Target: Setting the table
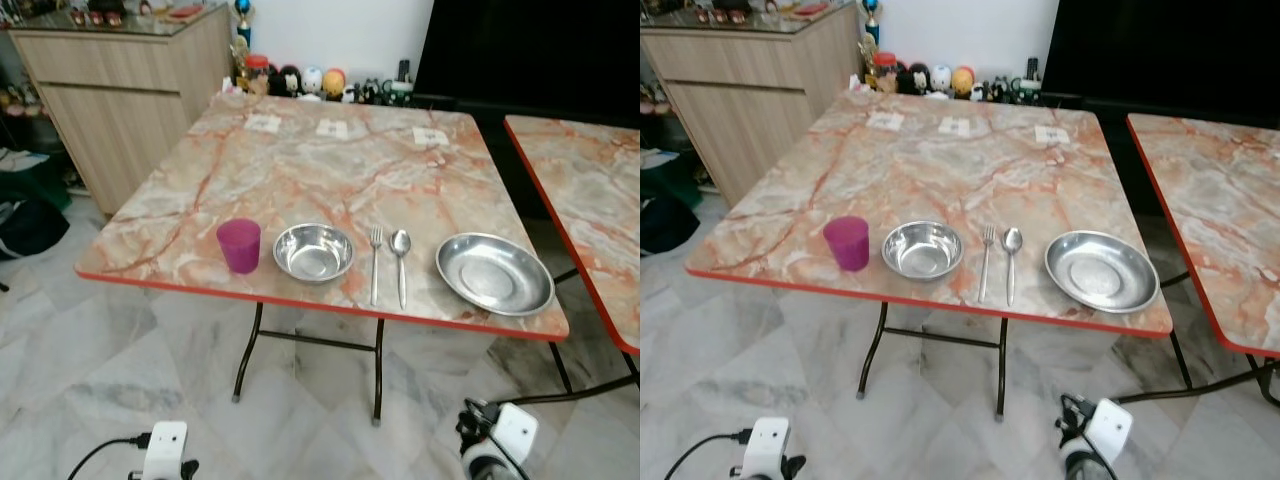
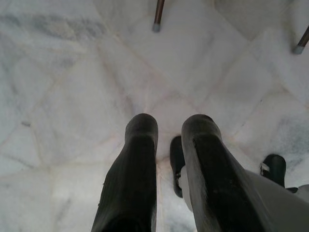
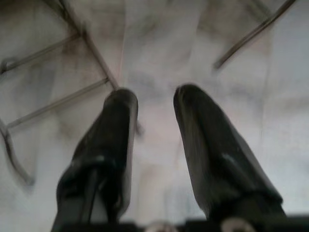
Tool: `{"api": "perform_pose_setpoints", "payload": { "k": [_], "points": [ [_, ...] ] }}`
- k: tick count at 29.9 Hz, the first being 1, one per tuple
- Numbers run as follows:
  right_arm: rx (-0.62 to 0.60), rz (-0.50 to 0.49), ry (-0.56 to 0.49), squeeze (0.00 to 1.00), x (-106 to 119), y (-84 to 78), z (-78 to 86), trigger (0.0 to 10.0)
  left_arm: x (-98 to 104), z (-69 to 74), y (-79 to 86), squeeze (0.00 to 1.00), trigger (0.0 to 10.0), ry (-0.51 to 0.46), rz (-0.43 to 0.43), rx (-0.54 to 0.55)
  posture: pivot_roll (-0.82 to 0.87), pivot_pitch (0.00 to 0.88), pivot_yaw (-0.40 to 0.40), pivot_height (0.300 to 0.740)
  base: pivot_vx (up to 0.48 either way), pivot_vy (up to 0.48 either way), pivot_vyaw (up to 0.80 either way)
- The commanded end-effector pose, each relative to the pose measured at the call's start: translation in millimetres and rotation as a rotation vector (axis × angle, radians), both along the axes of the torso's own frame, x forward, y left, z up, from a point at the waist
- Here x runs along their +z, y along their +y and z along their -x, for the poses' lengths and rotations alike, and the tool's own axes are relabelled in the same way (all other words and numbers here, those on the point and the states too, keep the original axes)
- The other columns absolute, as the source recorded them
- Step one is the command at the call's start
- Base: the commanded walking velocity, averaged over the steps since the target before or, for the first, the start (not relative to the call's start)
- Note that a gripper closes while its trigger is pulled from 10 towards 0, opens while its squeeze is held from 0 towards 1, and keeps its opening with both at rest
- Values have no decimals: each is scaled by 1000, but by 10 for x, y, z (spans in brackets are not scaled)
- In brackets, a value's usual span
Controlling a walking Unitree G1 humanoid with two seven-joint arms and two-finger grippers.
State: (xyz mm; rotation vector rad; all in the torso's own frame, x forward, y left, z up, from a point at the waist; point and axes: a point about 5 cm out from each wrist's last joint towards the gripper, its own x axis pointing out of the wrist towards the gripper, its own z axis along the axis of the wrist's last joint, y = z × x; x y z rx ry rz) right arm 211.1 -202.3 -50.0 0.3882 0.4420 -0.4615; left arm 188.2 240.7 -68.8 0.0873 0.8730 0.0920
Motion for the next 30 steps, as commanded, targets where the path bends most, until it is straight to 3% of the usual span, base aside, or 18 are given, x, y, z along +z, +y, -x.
{"api": "perform_pose_setpoints", "payload": {
  "k": [1,10,11,17,19,25,26,27,30],
  "points": [
    [-61,60,-78,0,109,-77,-17,10000,-11,19,-3,0,10000,2,-3,8,156,0,-101,740,0,0,0],
    [-54,150,-206,0,294,-31,118,10000,-33,63,-5,0,10000,17,4,-1,145,0,-110,740,0,0,0],
    [-3,205,-250,0,381,3,118,10000,-42,91,13,0,10000,23,-1,0,144,0,-113,740,0,0,0],
    [67,290,-399,0,789,9,-108,10000,-52,137,49,0,10000,27,-16,12,138,0,-118,740,0,0,0],
    [67,290,-399,0,789,9,-108,10000,-52,137,49,0,10000,27,-16,12,138,0,-118,740,0,0,0],
    [117,318,-508,0,1096,-3,-364,10000,-58,145,43,0,10000,32,-23,4,148,0,-122,740,0,0,0],
    [121,312,-520,180,1135,-2,-409,10000,-55,132,31,0,10000,29,-23,4,151,0,-121,740,0,0,0],
    [121,302,-534,1000,1156,8,-440,10000,-48,112,25,0,10000,26,-23,3,150,0,-119,740,0,0,0],
    [123,300,-528,1000,1157,27,-454,10000,-44,103,27,0,10000,24,-21,6,151,0,-115,740,0,0,0]
  ]
}}
